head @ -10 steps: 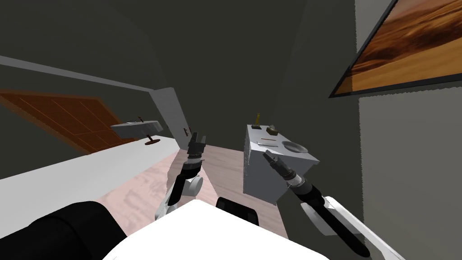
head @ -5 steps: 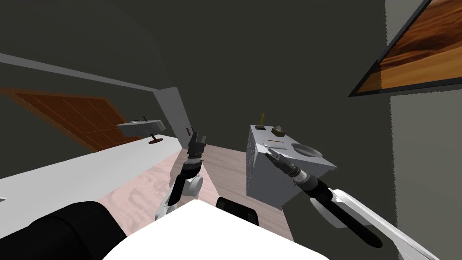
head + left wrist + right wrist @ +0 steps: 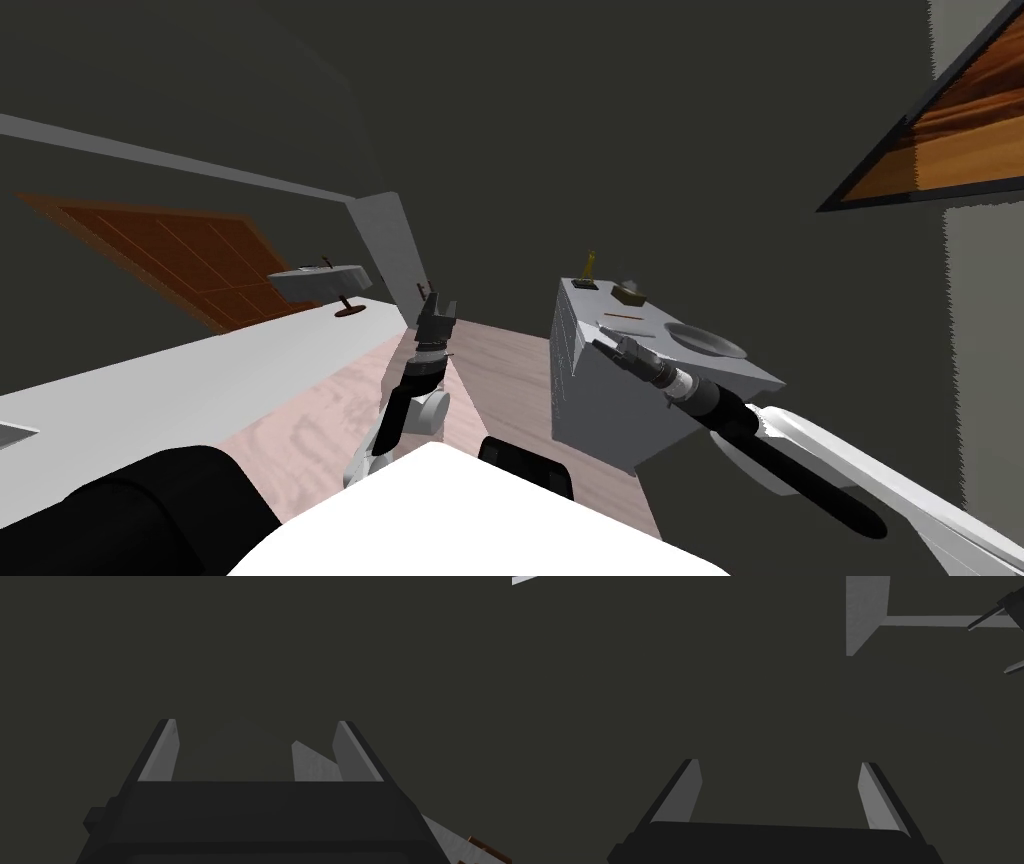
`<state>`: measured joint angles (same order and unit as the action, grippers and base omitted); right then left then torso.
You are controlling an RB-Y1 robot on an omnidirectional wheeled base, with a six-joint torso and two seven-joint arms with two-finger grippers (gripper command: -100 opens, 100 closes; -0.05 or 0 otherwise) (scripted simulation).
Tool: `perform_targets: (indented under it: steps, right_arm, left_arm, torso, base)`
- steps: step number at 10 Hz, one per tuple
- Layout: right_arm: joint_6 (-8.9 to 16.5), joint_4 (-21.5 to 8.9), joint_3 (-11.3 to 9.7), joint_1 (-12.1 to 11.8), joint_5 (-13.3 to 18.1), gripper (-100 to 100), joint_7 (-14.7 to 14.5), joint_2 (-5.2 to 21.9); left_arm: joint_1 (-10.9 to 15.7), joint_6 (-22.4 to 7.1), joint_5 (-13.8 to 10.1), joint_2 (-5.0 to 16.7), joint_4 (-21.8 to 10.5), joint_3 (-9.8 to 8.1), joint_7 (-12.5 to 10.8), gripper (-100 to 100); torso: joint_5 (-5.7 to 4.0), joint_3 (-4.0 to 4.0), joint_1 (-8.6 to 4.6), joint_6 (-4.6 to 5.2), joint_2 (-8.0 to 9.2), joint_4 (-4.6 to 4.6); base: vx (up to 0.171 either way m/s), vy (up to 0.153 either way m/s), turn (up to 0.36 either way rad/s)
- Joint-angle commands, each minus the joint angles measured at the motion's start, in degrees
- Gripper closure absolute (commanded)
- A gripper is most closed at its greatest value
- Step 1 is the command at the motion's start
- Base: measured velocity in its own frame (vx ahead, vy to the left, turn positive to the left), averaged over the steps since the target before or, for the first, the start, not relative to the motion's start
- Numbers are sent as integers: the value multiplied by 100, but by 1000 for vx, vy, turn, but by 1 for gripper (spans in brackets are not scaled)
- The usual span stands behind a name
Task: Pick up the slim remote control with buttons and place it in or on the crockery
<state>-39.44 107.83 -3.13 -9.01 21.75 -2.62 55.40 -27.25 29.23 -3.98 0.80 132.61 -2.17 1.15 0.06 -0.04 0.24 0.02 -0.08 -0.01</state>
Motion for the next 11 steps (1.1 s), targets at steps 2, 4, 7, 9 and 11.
perform_targets:
  steps: [2, 4, 7, 9, 11]
  right_arm:
    - [-127, -125, 77, 94, 161, -100, 79, 423]
    - [-216, -218, 124, 145, 270, -100, 123, 743]
    - [-307, -312, 164, 184, 381, -100, 160, 1230]
    - [-399, -406, 198, 211, 494, -100, 190, 1583]
    - [-491, -500, 224, 227, 609, -100, 213, 1942]
  left_arm:
    - [0, 0, 0, 0, 0, 0, 0, 0]
    - [0, 0, 0, 0, 0, 0, 0, 0]
    - [0, 0, 0, 0, 0, 0, 0, 0]
    - [0, 0, 0, 0, 0, 0, 0, 0]
    - [0, 0, 0, 0, 0, 0, 0, 0]
  torso:
    - [0, -2, -3, 1, -2, -1]
    - [1, -2, 3, 1, -3, -1]
    - [0, -5, 2, 0, -9, -2]
    - [0, -5, 0, 0, -7, -2]
    - [0, -3, 0, 1, -5, -2]
  base:
    - [40, 70, 30]
    - [38, 84, 34]
    - [49, 68, 21]
    - [44, 64, 33]
    - [47, 63, 20]
